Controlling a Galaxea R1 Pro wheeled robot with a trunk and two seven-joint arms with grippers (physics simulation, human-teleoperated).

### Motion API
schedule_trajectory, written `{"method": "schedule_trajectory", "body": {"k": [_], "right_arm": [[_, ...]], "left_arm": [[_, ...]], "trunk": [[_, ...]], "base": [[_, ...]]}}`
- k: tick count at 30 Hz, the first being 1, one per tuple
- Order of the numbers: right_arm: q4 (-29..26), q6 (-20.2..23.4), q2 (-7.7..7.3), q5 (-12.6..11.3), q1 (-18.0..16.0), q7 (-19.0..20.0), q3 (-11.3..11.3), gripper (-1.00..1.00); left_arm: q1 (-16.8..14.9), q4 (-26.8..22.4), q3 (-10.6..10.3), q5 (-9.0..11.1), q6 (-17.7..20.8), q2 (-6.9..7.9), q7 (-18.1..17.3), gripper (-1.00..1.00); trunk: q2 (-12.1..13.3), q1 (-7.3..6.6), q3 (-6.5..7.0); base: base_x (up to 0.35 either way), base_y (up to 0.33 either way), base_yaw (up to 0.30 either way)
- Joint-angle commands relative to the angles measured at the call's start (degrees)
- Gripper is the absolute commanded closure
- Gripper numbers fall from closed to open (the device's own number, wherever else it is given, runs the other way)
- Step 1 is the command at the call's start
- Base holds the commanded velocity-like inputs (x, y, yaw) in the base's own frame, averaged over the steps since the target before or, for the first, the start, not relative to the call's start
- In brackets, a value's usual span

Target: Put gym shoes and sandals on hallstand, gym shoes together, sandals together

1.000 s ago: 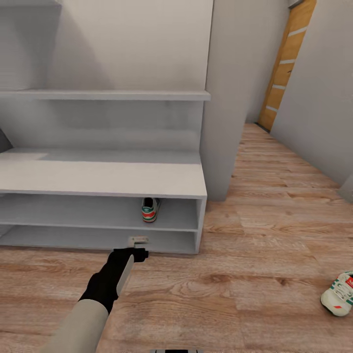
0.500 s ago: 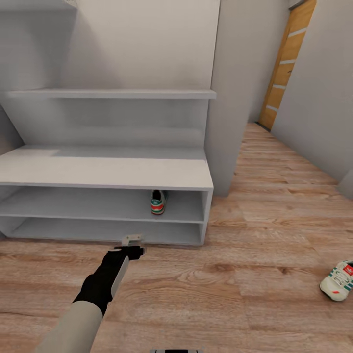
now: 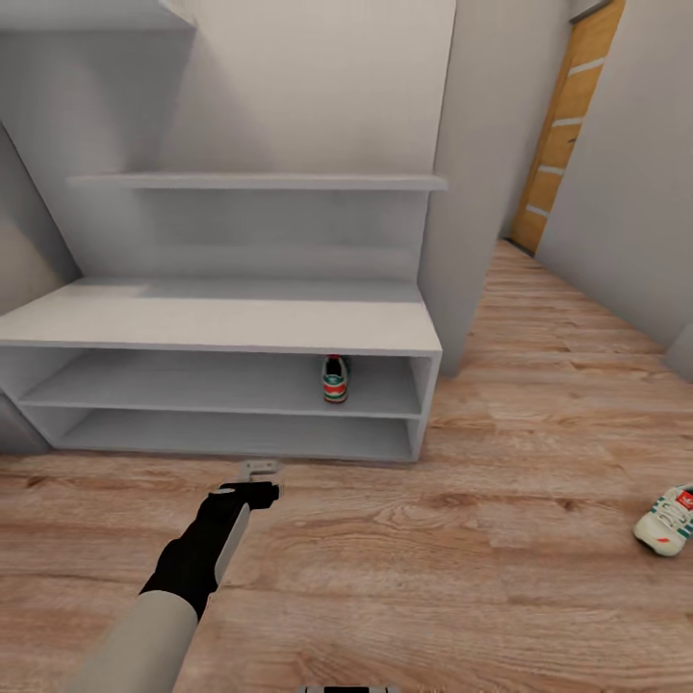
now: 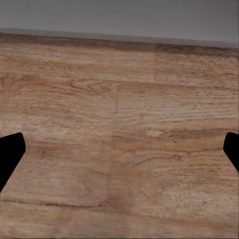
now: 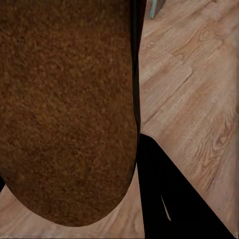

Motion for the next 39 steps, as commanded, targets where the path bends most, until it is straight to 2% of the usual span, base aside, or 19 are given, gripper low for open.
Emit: {"method": "schedule_trajectory", "body": {"k": [1,8,39], "right_arm": [[-0.10,0.37,-0.01,-0.12,-0.04,-0.14,-0.02,1.00],[-0.10,0.37,-0.01,-0.12,-0.04,-0.14,-0.03,1.00],[-0.10,0.37,-0.01,-0.11,-0.04,-0.14,-0.03,1.00]], "left_arm": [[-0.02,-0.06,-0.05,0.03,0.28,0.05,0.20,-1.00],[0.00,-0.06,-0.07,0.05,0.26,0.14,0.19,-1.00],[0.02,-0.06,-0.07,0.05,0.26,0.14,0.19,-1.00]], "trunk": [[-0.02,-0.03,-0.05],[-0.02,-0.03,-0.05],[-0.02,-0.03,-0.05]], "base": [[-0.203,0.269,0.000],[-0.114,0.309,0.000],[-0.002,0.347,0.000]]}}
